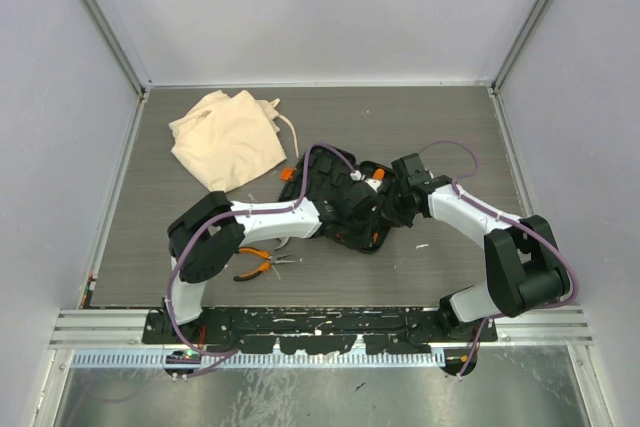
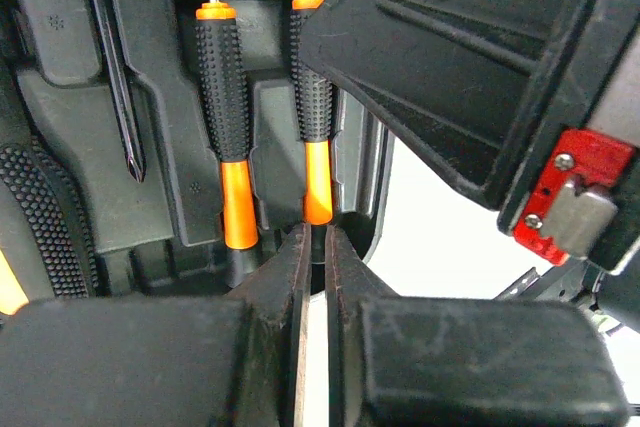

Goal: Sort the tools into containers
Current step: Place the screwdriver in the storage box.

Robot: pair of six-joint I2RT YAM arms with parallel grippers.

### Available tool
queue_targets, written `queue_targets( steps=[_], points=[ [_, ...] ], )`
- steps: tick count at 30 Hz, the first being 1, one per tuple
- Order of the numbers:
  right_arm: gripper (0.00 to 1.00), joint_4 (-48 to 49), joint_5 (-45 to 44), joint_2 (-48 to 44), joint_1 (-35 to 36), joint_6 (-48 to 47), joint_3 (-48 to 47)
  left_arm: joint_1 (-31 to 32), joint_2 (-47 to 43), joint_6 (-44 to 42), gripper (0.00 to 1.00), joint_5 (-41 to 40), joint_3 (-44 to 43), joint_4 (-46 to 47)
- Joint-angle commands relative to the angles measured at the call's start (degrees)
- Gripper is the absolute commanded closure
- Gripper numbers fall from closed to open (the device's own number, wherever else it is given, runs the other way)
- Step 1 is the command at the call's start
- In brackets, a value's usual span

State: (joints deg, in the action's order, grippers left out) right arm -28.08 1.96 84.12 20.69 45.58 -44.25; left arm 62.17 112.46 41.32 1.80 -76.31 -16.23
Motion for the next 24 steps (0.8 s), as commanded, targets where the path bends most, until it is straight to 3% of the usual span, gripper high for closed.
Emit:
queue_targets(
  steps=[1, 4, 11, 17, 24],
  points=[
    [0.99, -1.85, -7.77, 4.77, 0.99, 0.34, 4.81, 0.00, 0.46, -2.45, 1.00, 1.05, 2.54, -2.48],
    [0.99, -2.62, -9.22, 2.66, 0.93, -0.01, 2.99, -0.36, -1.99, -4.34, 0.97, 1.91, 0.47, -1.45],
    [0.99, -1.94, -8.13, 2.41, 0.30, -0.89, 1.60, -0.84, -10.31, -8.38, 0.75, -0.57, -2.75, 0.04],
    [0.95, -1.59, -8.26, 0.85, -0.61, -2.88, 0.94, -4.22, -18.93, -8.25, 0.70, -4.53, 1.04, 0.32],
    [0.91, -2.85, -8.86, -0.34, -3.60, -5.48, -1.06, -14.46, -27.32, -9.69, 0.66, -7.06, 6.24, -6.35]
  ],
)
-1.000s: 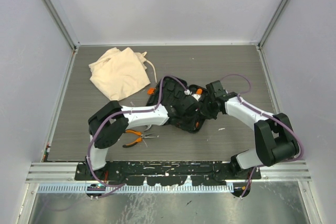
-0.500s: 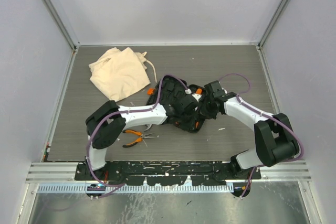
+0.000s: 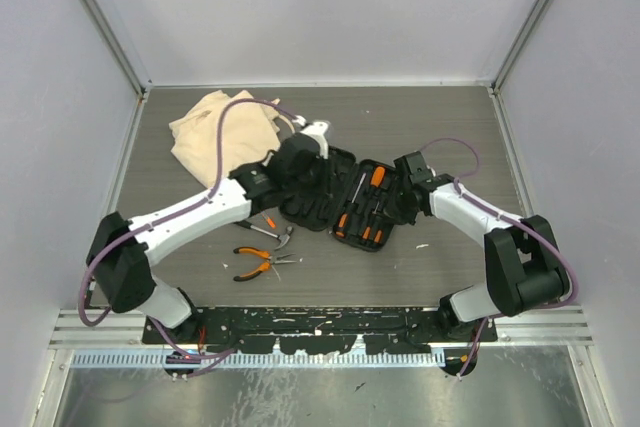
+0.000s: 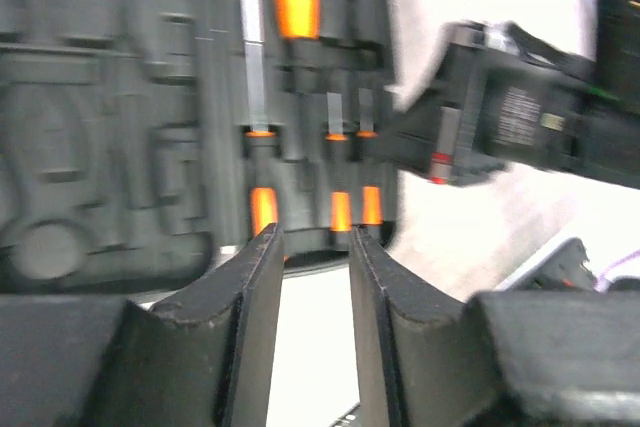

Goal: Sort the tools into containers
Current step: Place the screwdriver in the storage box.

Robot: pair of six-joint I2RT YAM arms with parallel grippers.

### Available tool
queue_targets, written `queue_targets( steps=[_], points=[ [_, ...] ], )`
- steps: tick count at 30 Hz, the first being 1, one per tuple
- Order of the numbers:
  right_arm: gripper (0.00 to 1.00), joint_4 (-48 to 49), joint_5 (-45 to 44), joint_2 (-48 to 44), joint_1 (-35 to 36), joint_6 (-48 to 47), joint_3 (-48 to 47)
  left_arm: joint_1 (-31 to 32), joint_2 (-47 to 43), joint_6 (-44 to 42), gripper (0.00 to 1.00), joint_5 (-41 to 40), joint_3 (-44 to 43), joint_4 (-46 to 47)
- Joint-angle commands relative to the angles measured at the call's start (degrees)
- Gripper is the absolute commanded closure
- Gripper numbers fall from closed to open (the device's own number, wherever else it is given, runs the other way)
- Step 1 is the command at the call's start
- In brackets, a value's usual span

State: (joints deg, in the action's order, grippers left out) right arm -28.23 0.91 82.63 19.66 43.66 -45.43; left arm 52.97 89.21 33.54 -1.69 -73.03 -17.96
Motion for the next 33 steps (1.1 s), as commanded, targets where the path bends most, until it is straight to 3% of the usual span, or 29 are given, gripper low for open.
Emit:
queue_targets(
  steps=[1, 18, 24, 33],
  points=[
    [0.90, -2.90, -8.11, 1.06, -3.13, -3.97, -0.06, -6.41, -5.05, -2.55, 0.65, -4.42, 3.42, -5.83],
    [0.84, -5.45, -5.44, -2.00, -11.07, -9.91, -2.20, -20.12, -14.68, -4.33, 0.53, -8.84, 10.43, -18.07],
    [0.70, -4.60, -3.92, -6.96, -11.40, -11.41, -3.44, -22.67, -15.99, -4.35, 0.43, -12.32, 11.41, -21.61],
    [0.63, -2.90, -0.35, -13.07, -11.40, -12.77, -3.54, -27.15, -19.42, -2.97, 0.35, -13.23, 14.68, -23.02]
  ],
)
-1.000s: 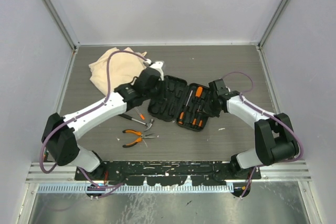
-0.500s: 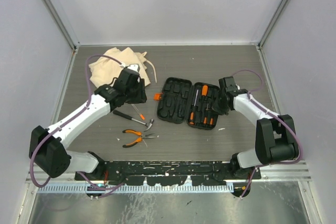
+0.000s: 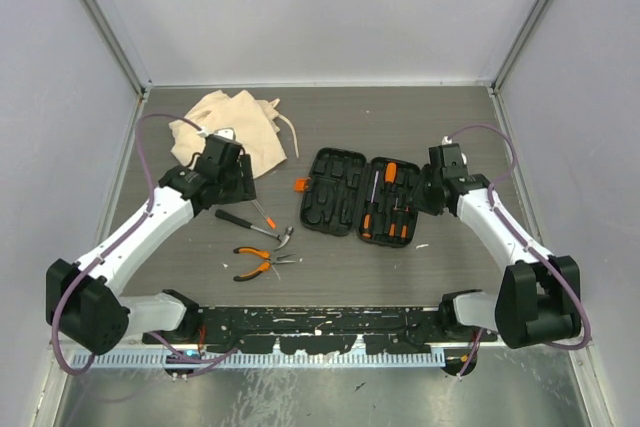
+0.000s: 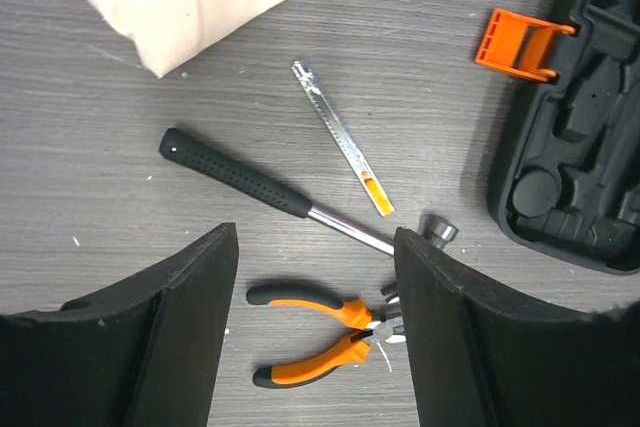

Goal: Sort the tools into containers
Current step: Place the screwdriver in the storage box, then pick up the hammer at the center of the board.

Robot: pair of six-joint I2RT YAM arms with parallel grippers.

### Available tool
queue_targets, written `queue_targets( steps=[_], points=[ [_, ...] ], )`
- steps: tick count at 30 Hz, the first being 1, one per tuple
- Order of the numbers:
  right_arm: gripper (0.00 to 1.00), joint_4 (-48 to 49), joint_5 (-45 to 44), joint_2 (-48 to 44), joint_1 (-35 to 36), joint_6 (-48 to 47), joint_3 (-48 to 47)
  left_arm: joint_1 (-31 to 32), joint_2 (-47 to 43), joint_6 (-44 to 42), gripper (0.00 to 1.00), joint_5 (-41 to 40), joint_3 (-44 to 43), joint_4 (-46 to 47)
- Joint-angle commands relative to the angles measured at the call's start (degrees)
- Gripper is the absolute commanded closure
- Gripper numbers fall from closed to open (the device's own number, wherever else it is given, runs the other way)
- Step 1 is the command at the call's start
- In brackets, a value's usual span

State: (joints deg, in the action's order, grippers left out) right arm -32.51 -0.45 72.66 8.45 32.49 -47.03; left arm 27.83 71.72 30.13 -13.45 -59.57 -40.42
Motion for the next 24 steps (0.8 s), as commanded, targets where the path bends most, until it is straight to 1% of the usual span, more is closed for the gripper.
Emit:
queue_targets(
  steps=[1, 4, 7, 10, 13, 19, 24],
  points=[
    [0.58, 1.38, 0.72, -3.80, -0.19, -1.75, -1.96, -2.54, -1.87, 0.45, 0.34, -1.29, 1.60, -0.41],
    [0.51, 1.92, 0.58, -5.95, -0.19, -3.20, -1.64, -3.83, -0.94, -0.52, 0.33, -1.18, 1.89, -0.63],
    [0.47, 2.93, 0.69, -8.37, -0.19, -4.32, -0.96, -4.78, 0.57, -5.36, 0.32, 0.50, 0.75, -1.65],
    [0.46, 4.68, 1.62, -10.60, -0.19, -4.90, 0.16, -4.81, 0.57, -12.10, 0.28, 2.12, 0.04, -0.82],
    [0.46, 6.18, 3.45, -11.77, -0.19, -5.26, 1.01, -4.81, 3.99, -16.92, 0.26, 2.00, -2.17, -2.16],
    [0.45, 9.29, 7.83, -11.25, -0.19, -5.12, 2.71, -4.74, 10.52, -27.31, 0.24, 8.26, -6.95, -5.08],
    [0.45, 10.73, 10.05, -11.52, -0.20, -4.77, 3.68, -4.68, 10.56, -31.11, 0.24, 12.55, -5.58, 0.02]
  ],
)
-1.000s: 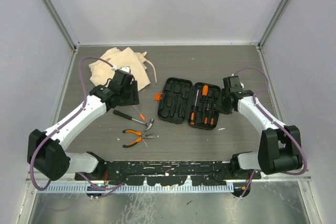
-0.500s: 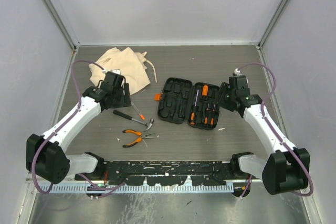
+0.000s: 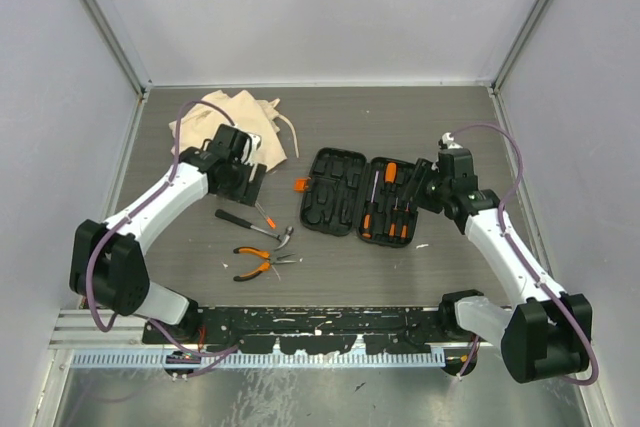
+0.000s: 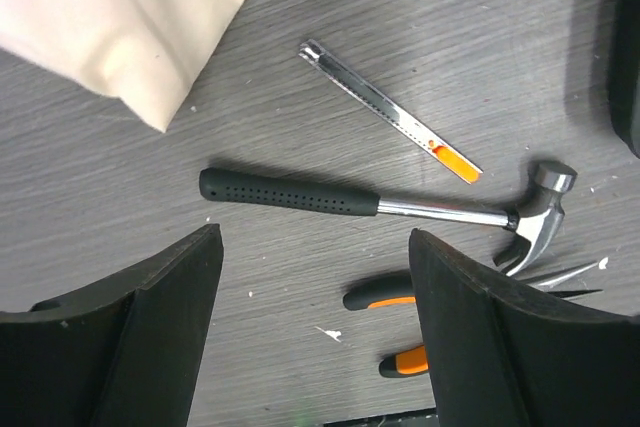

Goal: Sort the tools into containers
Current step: Pick up the hammer at the center of the board.

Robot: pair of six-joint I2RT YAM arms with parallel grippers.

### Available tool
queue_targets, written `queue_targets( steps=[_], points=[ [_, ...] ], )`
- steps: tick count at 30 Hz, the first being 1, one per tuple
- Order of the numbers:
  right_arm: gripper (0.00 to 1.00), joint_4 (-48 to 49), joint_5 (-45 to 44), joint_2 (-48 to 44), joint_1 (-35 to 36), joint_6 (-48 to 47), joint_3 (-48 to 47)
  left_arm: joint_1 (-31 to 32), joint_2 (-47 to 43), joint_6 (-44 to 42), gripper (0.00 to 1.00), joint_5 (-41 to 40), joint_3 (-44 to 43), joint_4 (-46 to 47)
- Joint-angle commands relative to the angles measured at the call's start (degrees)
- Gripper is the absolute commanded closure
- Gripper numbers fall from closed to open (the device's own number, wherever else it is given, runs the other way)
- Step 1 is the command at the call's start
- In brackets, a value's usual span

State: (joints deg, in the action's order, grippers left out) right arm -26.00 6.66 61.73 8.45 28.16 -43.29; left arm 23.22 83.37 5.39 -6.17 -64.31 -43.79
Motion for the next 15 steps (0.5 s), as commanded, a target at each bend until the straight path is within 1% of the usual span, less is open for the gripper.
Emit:
queue_targets(
  steps=[1, 5, 7, 9, 11, 15],
  points=[
    [0.45, 4.29, 3.20, -0.69, -0.19, -0.42, 0.02, -0.03, -1.45, -7.19, 0.24, 6.61, -0.14, 4.87],
    [0.45, 4.54, 4.38, -0.95, -0.19, -0.33, 0.46, 0.47, -3.73, -14.92, 0.20, 16.12, 4.22, 12.02],
    [0.45, 4.83, 4.99, -0.89, -0.19, -0.24, 0.79, 0.71, -5.06, -19.89, 0.20, 20.69, 7.05, 15.03],
    [0.45, 5.26, 6.29, -0.85, -0.22, 0.10, 1.44, 1.06, -4.92, -24.82, 0.22, 24.32, 7.58, 14.53],
    [0.45, 5.83, 7.49, -0.78, -0.19, 0.67, 2.03, 1.32, -3.25, -28.79, 0.23, 27.70, 6.55, 12.02],
    [0.45, 7.20, 9.65, -0.83, -0.19, 1.72, 3.73, 1.71, 1.69, -36.02, 0.31, 30.63, 4.16, 8.74]
  ],
)
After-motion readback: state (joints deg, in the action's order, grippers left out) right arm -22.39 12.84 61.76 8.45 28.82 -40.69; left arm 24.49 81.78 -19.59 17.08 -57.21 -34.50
